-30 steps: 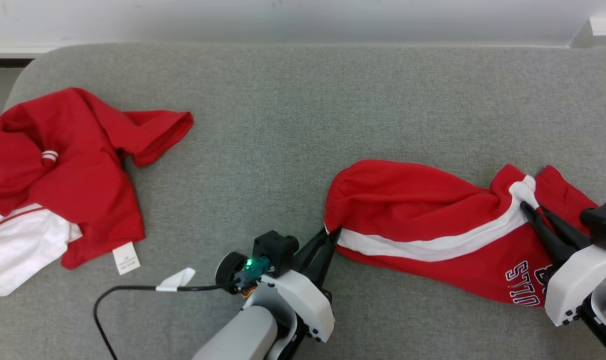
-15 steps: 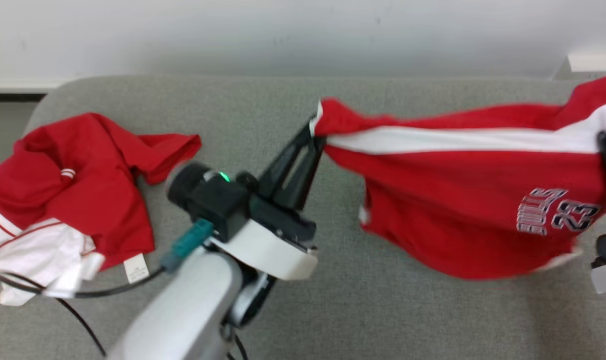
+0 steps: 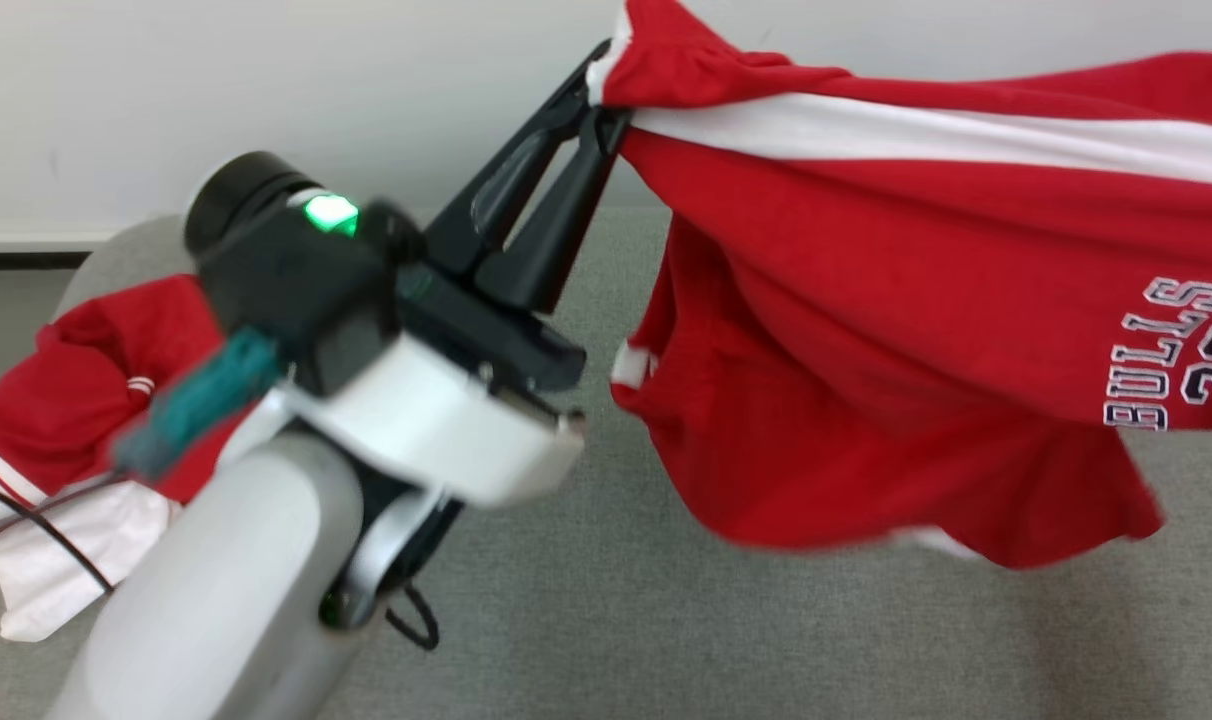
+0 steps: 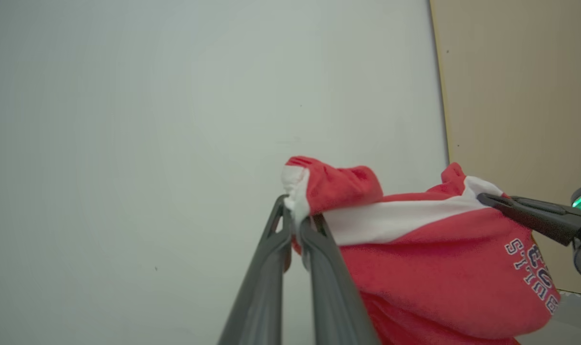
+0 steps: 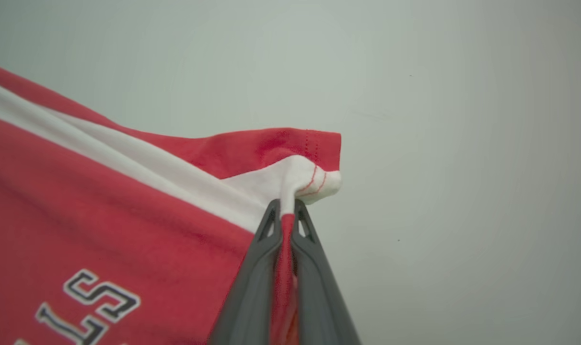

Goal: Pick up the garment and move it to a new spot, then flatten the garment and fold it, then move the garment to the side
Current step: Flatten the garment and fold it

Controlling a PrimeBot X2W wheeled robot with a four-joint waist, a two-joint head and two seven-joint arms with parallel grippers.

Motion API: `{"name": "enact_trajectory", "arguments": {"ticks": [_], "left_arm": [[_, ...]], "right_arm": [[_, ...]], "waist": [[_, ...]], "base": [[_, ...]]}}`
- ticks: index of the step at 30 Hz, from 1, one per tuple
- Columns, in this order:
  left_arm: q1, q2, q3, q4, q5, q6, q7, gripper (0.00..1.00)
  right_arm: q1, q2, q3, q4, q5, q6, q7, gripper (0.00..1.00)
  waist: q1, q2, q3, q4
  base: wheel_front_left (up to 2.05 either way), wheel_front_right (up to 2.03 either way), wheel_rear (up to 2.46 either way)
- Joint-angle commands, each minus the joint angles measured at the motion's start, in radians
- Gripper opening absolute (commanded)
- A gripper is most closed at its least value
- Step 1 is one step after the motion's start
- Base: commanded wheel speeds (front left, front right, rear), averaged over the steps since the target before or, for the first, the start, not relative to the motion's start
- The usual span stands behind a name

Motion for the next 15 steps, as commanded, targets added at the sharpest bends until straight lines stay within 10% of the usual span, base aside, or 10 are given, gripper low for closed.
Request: {"name": "enact_trajectory", "arguments": {"ticks": [1,15], "left_arm": [[-0.021,-0.016,0.017,0.077,-0.048,-0.008,0.011,0.0],[-0.44,-0.22,0.218,1.122,-0.271,-0.142,-0.321,0.0]], "right_arm": [[-0.045,0.001,0.003,0.047,0.017,-0.003,0.009,0.0],[-0.662,0.05,0.149,0.758,0.083,-0.007,-0.213,0.0]], "waist": [[0.0001,0.0,0.016,-0.001],[0.0001,0.0,0.128,-0.045]], "base": [[0.0,0.0,0.0],[0.0,0.0,0.0]]}}
